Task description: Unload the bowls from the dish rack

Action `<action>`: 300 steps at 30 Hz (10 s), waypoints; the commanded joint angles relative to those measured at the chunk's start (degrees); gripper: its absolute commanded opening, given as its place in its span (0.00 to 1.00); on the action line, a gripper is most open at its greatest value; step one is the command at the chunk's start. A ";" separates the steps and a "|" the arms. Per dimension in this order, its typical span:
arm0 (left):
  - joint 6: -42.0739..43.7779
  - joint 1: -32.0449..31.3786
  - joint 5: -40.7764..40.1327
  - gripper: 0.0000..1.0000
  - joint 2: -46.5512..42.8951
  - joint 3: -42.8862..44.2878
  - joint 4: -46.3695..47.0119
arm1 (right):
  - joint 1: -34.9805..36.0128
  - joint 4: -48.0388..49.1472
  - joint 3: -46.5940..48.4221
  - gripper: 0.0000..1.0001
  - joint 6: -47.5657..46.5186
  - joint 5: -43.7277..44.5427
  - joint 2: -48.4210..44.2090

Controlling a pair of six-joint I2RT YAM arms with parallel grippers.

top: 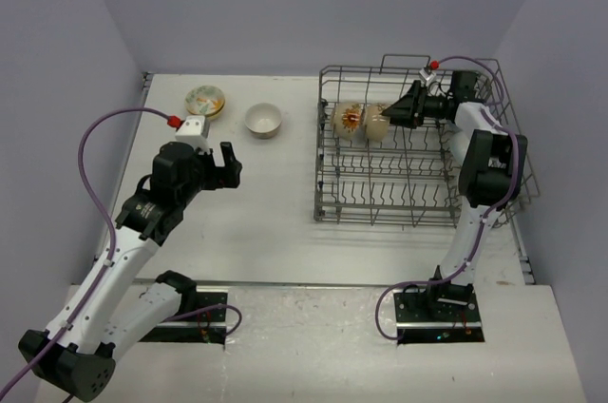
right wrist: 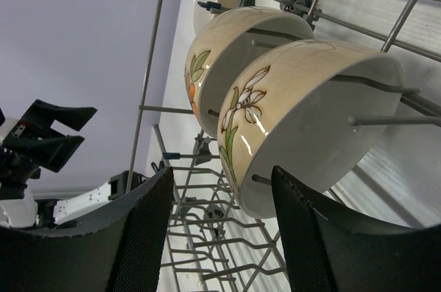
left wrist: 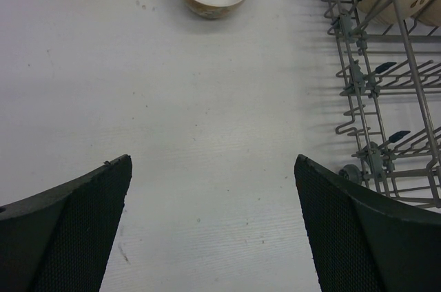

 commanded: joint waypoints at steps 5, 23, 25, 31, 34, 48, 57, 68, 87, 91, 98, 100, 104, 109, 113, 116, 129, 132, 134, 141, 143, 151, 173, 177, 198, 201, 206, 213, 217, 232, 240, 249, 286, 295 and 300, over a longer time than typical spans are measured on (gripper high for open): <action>1.66 0.82 1.33 1.00 -0.73 -0.65 2.49 | 0.67 0.28 3.19 0.62 -3.55 4.33 0.34; 1.84 1.17 2.03 1.00 -0.99 -0.91 2.67 | 1.37 -0.07 1.43 0.62 -4.44 15.69 -6.87; 1.84 1.17 2.12 1.00 -0.99 -0.91 2.67 | 1.37 0.19 1.52 0.62 -3.91 15.78 -6.96; 1.84 1.43 2.47 1.00 -0.82 -0.82 2.75 | 1.81 -0.07 1.26 0.61 -3.73 19.03 -7.67; 1.84 1.43 2.56 1.00 -1.08 -0.91 2.67 | 1.81 -1.91 3.36 0.61 -4.00 18.34 -5.47; 2.10 2.14 3.27 1.00 -1.16 -1.00 3.02 | 3.30 -8.07 12.69 0.56 -6.02 12.00 2.44; 2.19 2.57 3.79 1.00 -0.99 -1.09 3.02 | 3.74 -5.26 10.57 0.51 -4.52 6.74 3.50; 2.37 2.93 3.97 1.00 -0.90 -1.09 3.11 | 3.65 -6.14 11.54 0.41 -4.87 2.60 6.14; 2.45 3.98 4.67 1.00 -0.73 -1.18 3.37 | 2.95 1.76 8.91 0.00 1.27 -4.87 3.15; 2.45 4.16 4.85 1.00 -0.73 -1.18 3.46 | 2.95 5.46 8.38 0.00 4.43 -7.15 1.66; 2.45 4.33 4.85 1.00 -0.99 -1.26 3.37 | 2.86 12.84 5.66 0.00 9.62 -9.88 -2.12; 2.45 4.33 4.94 1.00 -0.99 -1.26 3.46 | 2.78 13.55 5.48 0.00 10.24 -9.88 -2.83; 2.45 4.42 4.85 1.00 -1.25 -1.26 3.37 | 2.60 16.44 4.60 0.00 12.43 -10.14 -3.36; 2.45 4.42 4.76 1.00 -1.25 -1.26 3.46 | 2.25 23.45 2.32 0.00 17.26 -11.28 -4.32; 2.45 4.42 4.76 1.00 -1.25 -1.26 3.46 | 2.07 32.43 -0.49 0.00 24.20 -11.99 -5.55; 2.45 4.51 4.76 1.00 -1.25 -1.26 3.37 | 2.07 35.34 -0.85 0.00 26.85 -12.16 -6.34; 2.37 4.60 4.76 1.00 -1.43 -1.35 3.37 | 1.81 51.34 -3.66 0.00 40.21 -13.40 -8.28; 2.37 4.68 4.85 1.00 -1.52 -1.35 3.37 | 1.81 51.26 -3.58 0.00 40.21 -13.66 -8.98; 2.37 4.68 4.85 1.00 -1.52 -1.26 3.37 | 1.72 51.26 -3.75 0.00 40.30 -13.92 -9.24; 2.37 4.86 5.02 1.00 -1.52 -1.35 3.46 | 1.72 51.43 -4.19 0.00 40.21 -14.27 -10.74; 2.37 4.86 5.02 1.00 -1.52 -1.26 3.46 | 1.72 52.65 -4.45 0.00 41.17 -14.36 -11.09; 2.37 5.03 5.20 1.00 -1.52 -1.35 3.46 | 1.63 55.04 -5.07 0.00 43.20 -14.54 -11.09; 2.10 5.30 5.29 1.00 -0.99 -0.91 3.55 | 1.89 53.27 -6.65 0.00 40.74 -13.30 -14.69; 1.05 5.39 5.38 1.00 -0.11 0.40 3.55 | 3.91 37.29 -6.31 0.00 26.28 -11.38 -19.51; -4.14 5.30 9.31 1.00 11.57 33.24 -7.17 | 44.95 -13.07 -10.44 0.00 -25.43 53.44 -53.19; -5.01 5.21 12.48 1.00 13.95 36.78 -7.79 | 51.88 -16.06 -10.43 0.00 -27.89 63.72 -55.03; -5.72 4.42 17.06 1.00 17.98 37.76 -7.44 | 59.28 -19.05 -10.35 0.00 -34.05 73.87 -56.09; -2.30 3.54 15.40 1.00 24.57 45.48 -15.59 | 66.66 -23.10 -8.67 0.00 -40.11 88.10 -53.28; -1.76 1.35 14.96 1.00 28.53 48.74 -17.37 | 68.86 -22.75 -8.76 0.00 -43.45 90.31 -52.58; -1.15 -14.03 18.74 1.00 38.46 55.60 -15.96 | 75.46 -22.93 -10.77 0.00 -50.14 81.44 -52.13; -0.01 -17.20 9.69 0.91 38.12 48.23 -17.37 | 75.46 -24.85 -8.50 0.00 -50.75 83.28 -52.76; 0.61 -18.43 5.56 0.63 36.98 47.25 -18.51 | 75.37 -27.84 -5.51 0.00 -50.22 87.41 -47.75; -2.73 -18.61 3.62 0.22 38.12 43.64 -13.76 | 68.25 -23.98 -2.70 0.00 -52.07 78.96 -45.46; -1.50 -18.96 2.48 0.00 38.82 41.81 -15.09 | 68.25 -19.85 -2.52 0.00 -52.42 84.78 -43.61; -2.11 -18.96 -1.03 0.00 37.60 41.45 -15.00 | 68.34 -15.90 -4.27 0.00 -52.42 88.28 -43.87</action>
